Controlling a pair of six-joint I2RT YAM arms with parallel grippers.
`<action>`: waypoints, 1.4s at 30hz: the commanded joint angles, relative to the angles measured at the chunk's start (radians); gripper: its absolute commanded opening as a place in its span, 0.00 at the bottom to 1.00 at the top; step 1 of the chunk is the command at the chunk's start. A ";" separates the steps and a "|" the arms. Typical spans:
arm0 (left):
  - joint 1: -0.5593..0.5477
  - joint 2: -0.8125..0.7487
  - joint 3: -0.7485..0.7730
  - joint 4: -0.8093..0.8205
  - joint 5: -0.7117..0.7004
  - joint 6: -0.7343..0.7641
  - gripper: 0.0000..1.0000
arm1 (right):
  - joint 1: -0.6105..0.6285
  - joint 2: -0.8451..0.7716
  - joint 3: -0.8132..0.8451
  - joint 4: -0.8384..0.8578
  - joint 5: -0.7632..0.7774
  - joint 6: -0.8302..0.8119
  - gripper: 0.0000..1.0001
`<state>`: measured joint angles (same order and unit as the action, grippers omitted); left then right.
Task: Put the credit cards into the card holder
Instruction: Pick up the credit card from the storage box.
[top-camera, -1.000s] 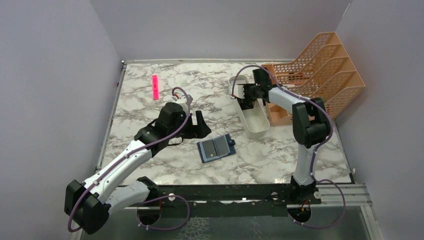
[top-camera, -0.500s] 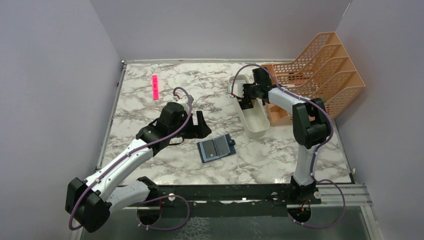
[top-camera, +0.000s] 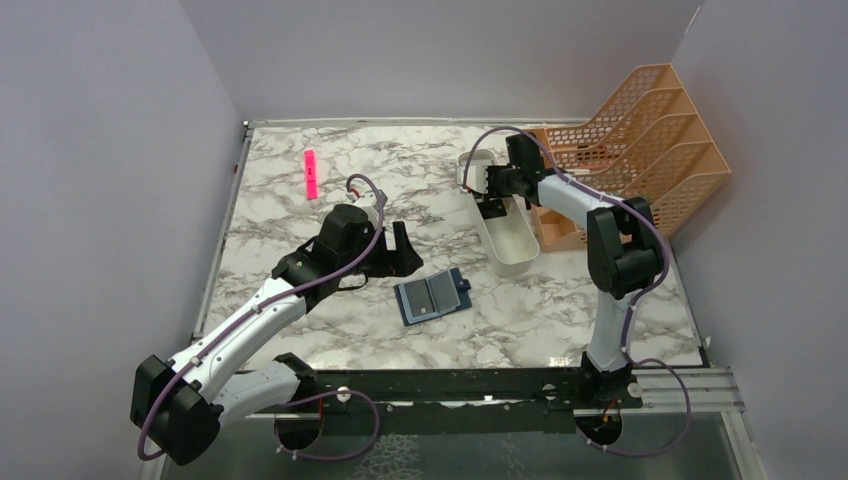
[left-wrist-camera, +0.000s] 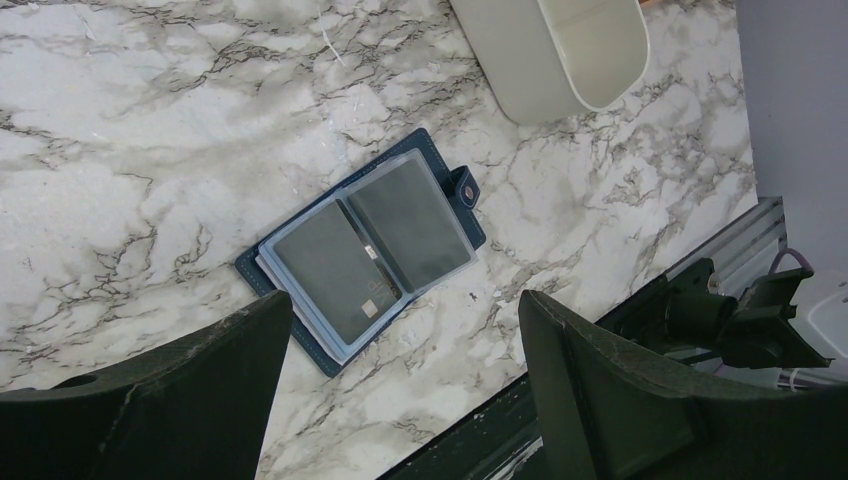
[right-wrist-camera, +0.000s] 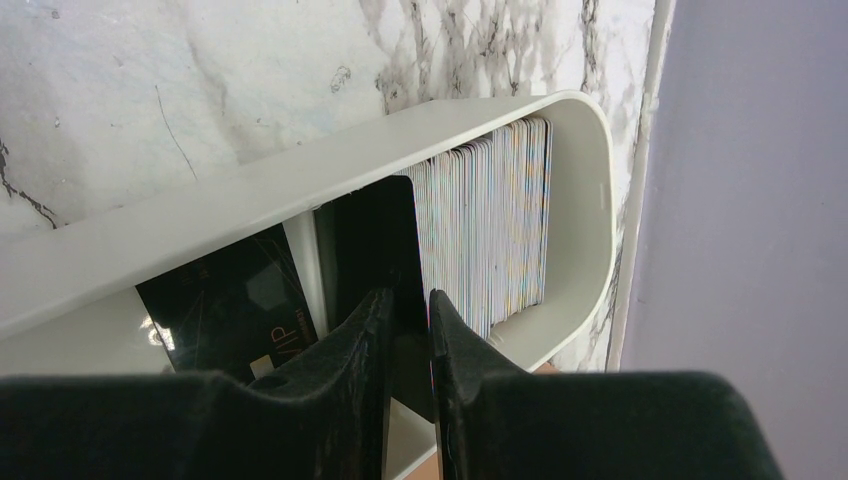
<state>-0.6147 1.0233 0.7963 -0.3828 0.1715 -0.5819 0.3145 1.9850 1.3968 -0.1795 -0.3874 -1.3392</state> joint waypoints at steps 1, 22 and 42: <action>0.003 -0.005 -0.003 0.031 0.012 0.011 0.87 | 0.001 -0.042 0.028 0.022 -0.016 0.002 0.23; 0.002 -0.013 -0.006 0.031 0.015 0.005 0.87 | 0.000 -0.063 0.045 -0.071 -0.026 -0.012 0.17; 0.003 -0.022 -0.005 0.045 0.031 -0.010 0.87 | 0.000 -0.207 -0.086 -0.078 -0.009 0.042 0.01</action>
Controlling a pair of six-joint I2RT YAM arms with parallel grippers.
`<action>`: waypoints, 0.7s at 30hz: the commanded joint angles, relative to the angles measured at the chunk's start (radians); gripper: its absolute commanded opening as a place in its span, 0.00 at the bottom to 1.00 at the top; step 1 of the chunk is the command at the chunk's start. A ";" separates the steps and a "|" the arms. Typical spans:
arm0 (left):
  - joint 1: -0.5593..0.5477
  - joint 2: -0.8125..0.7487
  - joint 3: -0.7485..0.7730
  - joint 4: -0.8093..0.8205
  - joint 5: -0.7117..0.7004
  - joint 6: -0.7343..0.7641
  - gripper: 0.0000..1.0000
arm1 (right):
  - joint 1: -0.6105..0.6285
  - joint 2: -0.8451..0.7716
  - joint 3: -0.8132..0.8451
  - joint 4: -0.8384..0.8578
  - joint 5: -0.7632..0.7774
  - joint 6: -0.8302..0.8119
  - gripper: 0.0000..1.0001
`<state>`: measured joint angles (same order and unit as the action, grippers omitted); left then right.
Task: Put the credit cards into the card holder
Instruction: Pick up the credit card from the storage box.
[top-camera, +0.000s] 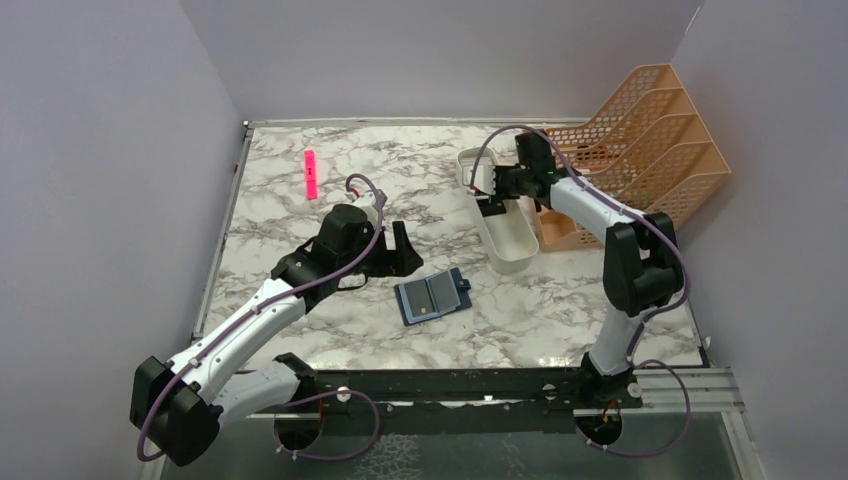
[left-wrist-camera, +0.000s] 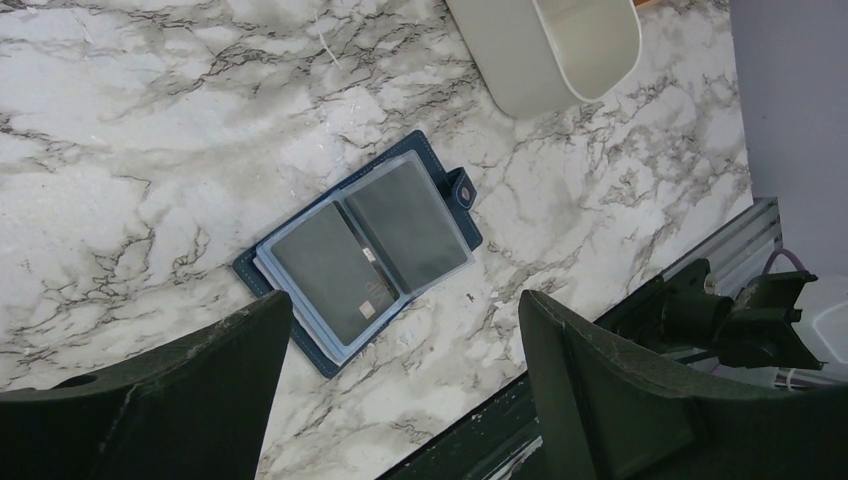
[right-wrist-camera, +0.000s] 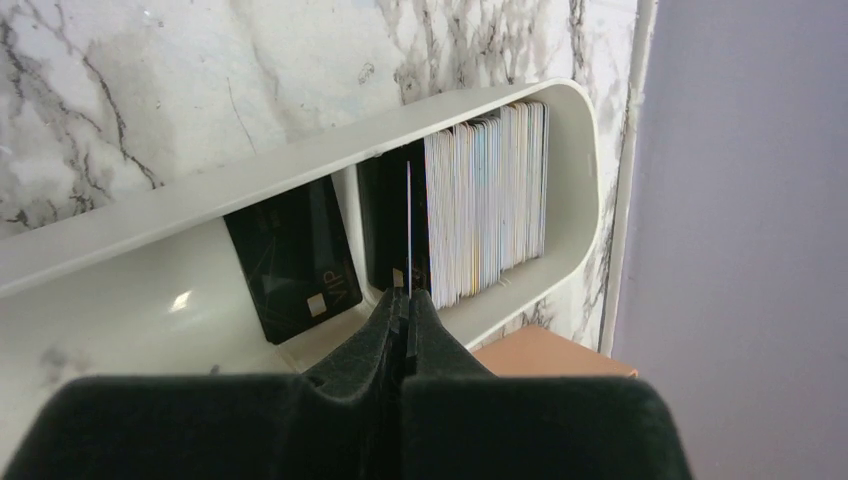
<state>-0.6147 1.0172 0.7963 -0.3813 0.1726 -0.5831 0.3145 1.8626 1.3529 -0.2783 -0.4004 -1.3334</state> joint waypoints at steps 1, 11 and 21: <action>0.002 -0.016 -0.006 0.047 0.031 -0.012 0.86 | 0.000 -0.100 -0.057 0.028 0.003 0.051 0.01; 0.002 -0.031 -0.018 0.114 0.061 -0.147 0.82 | 0.003 -0.327 -0.171 0.207 -0.115 0.743 0.01; 0.002 -0.055 -0.032 0.264 0.124 -0.268 0.74 | 0.006 -0.544 -0.378 0.438 -0.332 1.588 0.01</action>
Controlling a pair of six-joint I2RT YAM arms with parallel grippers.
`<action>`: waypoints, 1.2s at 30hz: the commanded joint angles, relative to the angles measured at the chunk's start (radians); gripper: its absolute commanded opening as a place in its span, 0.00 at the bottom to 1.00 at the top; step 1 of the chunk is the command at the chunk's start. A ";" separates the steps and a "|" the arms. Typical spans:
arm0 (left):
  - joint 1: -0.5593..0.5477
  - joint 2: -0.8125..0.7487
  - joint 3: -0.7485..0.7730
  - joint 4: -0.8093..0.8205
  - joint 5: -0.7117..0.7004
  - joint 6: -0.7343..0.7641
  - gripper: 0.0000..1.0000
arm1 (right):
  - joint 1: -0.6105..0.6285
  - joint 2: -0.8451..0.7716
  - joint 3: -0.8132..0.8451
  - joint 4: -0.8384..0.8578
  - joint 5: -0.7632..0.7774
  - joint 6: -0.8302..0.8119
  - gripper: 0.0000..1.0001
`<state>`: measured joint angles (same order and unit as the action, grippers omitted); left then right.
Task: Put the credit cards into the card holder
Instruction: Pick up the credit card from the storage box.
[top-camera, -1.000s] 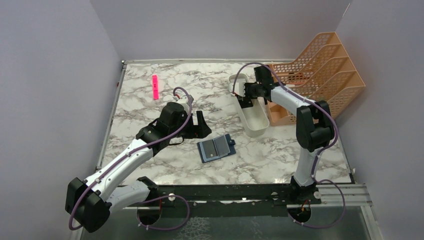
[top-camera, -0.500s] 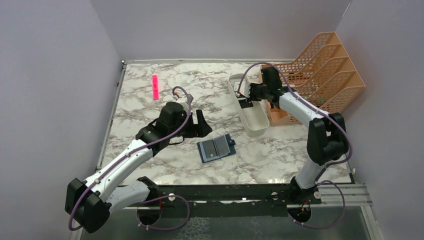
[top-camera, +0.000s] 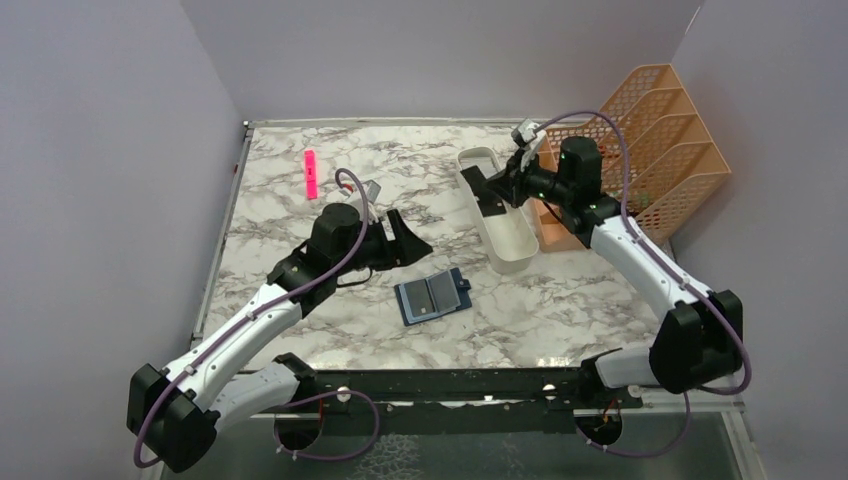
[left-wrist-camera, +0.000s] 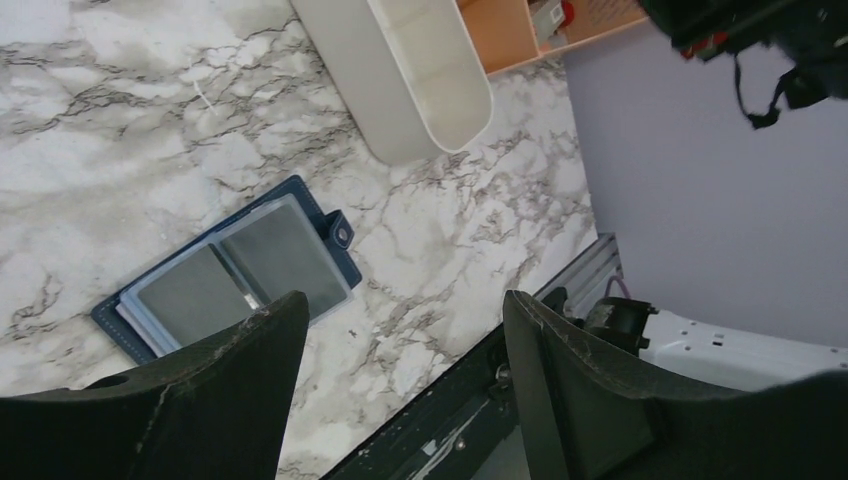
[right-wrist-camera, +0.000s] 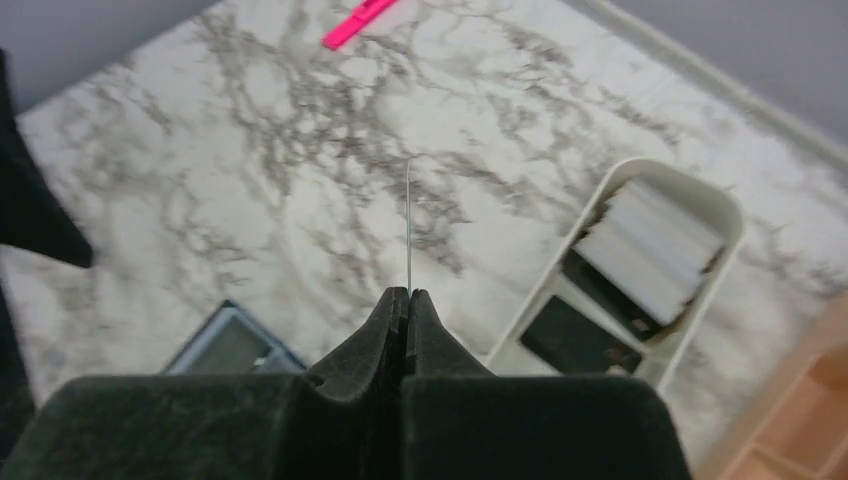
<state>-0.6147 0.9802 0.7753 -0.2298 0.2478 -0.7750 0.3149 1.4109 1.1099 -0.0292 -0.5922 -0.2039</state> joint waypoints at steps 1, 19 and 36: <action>0.002 -0.017 -0.012 0.134 0.053 -0.091 0.74 | 0.006 -0.109 -0.162 0.227 -0.175 0.538 0.01; 0.003 -0.002 -0.052 0.440 0.215 -0.277 0.71 | 0.036 -0.117 -0.602 1.279 -0.366 1.622 0.01; 0.003 0.040 -0.077 0.492 0.286 -0.311 0.00 | 0.110 0.007 -0.615 1.345 -0.334 1.602 0.02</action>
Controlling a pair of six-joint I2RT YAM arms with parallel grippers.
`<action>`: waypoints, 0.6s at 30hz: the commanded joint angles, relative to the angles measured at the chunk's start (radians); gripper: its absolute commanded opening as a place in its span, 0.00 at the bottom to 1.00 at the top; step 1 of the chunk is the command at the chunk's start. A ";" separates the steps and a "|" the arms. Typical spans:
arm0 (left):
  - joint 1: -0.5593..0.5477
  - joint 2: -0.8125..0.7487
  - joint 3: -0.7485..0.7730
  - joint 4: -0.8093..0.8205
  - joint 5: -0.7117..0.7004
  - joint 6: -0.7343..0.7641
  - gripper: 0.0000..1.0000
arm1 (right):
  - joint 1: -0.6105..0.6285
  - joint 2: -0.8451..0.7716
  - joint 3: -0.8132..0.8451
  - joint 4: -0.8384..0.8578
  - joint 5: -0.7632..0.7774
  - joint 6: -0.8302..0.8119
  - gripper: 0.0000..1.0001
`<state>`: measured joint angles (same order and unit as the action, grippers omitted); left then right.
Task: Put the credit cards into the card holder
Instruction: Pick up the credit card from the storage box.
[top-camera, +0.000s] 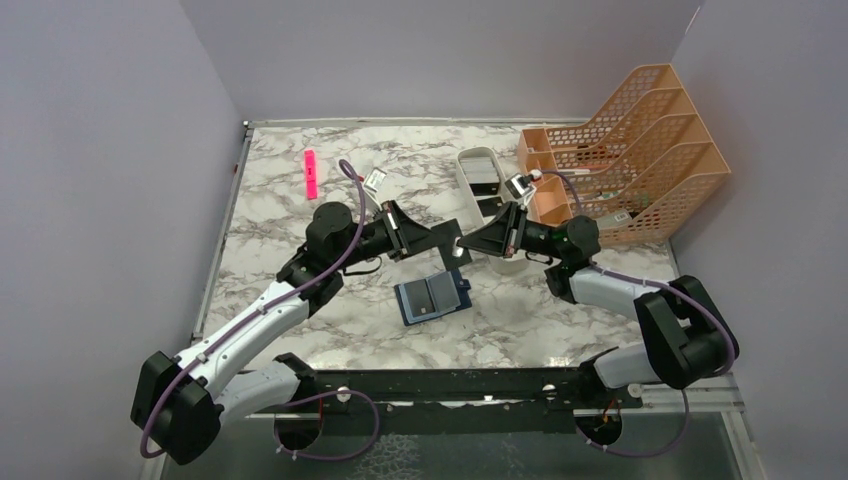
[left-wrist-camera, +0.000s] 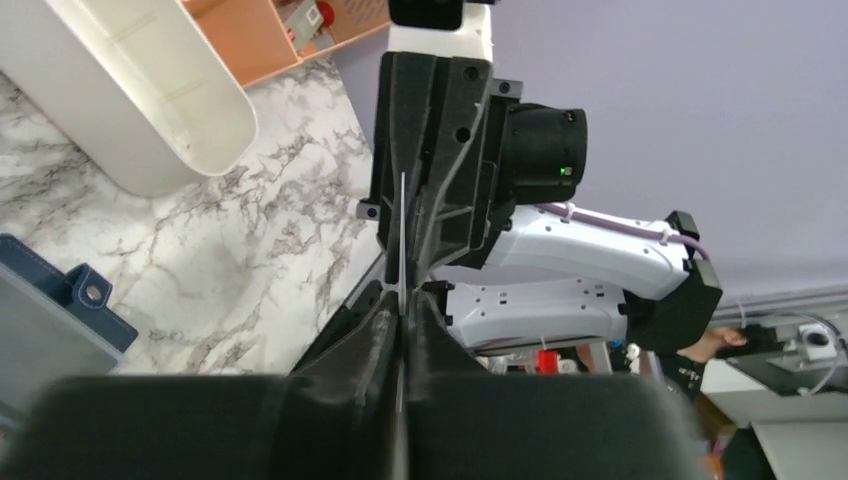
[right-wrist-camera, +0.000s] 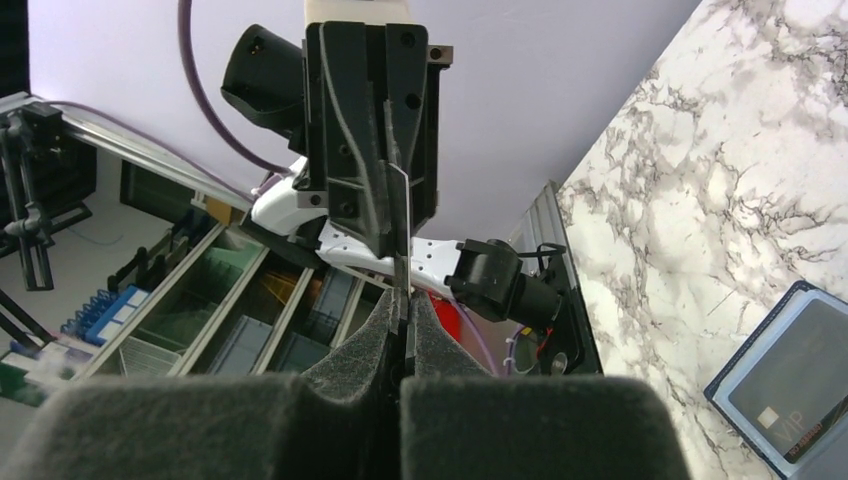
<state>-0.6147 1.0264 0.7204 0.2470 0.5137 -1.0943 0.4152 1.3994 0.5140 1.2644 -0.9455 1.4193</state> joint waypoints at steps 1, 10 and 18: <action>0.002 -0.012 -0.021 -0.014 0.005 0.017 0.00 | 0.010 0.023 -0.027 0.048 0.014 -0.030 0.04; 0.002 -0.044 0.008 -0.312 -0.114 0.144 0.00 | 0.010 -0.106 -0.013 -0.494 0.062 -0.420 0.44; 0.003 -0.015 -0.028 -0.475 -0.158 0.250 0.00 | 0.023 -0.275 0.105 -1.145 0.376 -0.825 0.42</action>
<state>-0.6117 0.9993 0.7059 -0.1265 0.4065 -0.9264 0.4232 1.1698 0.5526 0.4950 -0.7708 0.8566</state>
